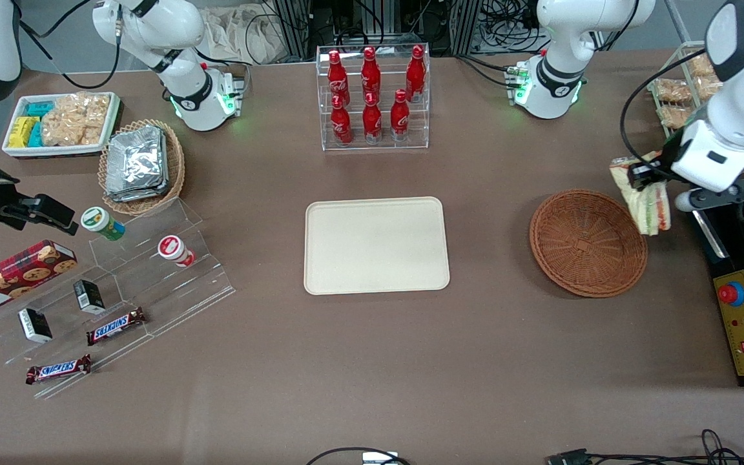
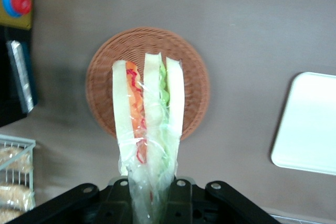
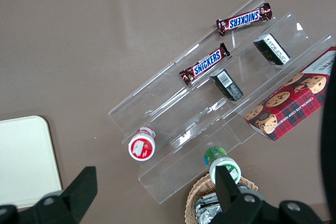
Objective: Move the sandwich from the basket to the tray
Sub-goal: 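Carry the sandwich with the left gripper over the cream tray and lower it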
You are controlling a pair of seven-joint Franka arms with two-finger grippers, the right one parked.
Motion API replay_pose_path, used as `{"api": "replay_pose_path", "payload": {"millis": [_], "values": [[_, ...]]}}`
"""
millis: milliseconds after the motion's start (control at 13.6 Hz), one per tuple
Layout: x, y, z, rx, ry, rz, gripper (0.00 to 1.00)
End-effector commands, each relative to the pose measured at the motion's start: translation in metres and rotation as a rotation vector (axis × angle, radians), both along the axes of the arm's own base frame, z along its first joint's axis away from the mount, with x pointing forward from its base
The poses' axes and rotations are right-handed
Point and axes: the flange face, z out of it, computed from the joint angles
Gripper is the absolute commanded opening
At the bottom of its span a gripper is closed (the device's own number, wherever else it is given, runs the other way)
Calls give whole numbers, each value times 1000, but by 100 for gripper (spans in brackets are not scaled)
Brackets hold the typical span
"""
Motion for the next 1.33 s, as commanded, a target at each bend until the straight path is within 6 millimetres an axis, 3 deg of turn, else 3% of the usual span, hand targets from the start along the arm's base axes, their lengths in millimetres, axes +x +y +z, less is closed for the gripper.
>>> {"api": "replay_pose_path", "payload": {"millis": [0,295,443,664,811,959,1107,1254], "values": [[5,-87,8,-20,25,-85,13],[14,-215,16,-84,17,-15,13],[12,-259,0,-110,44,-15,14],[4,-309,-25,-127,28,-13,14],[1,-337,-67,-93,24,-22,14],[0,-363,-126,-70,43,-56,14],[-4,-372,-180,-90,36,-62,14],[-11,-366,-222,-111,18,-74,14]]}}
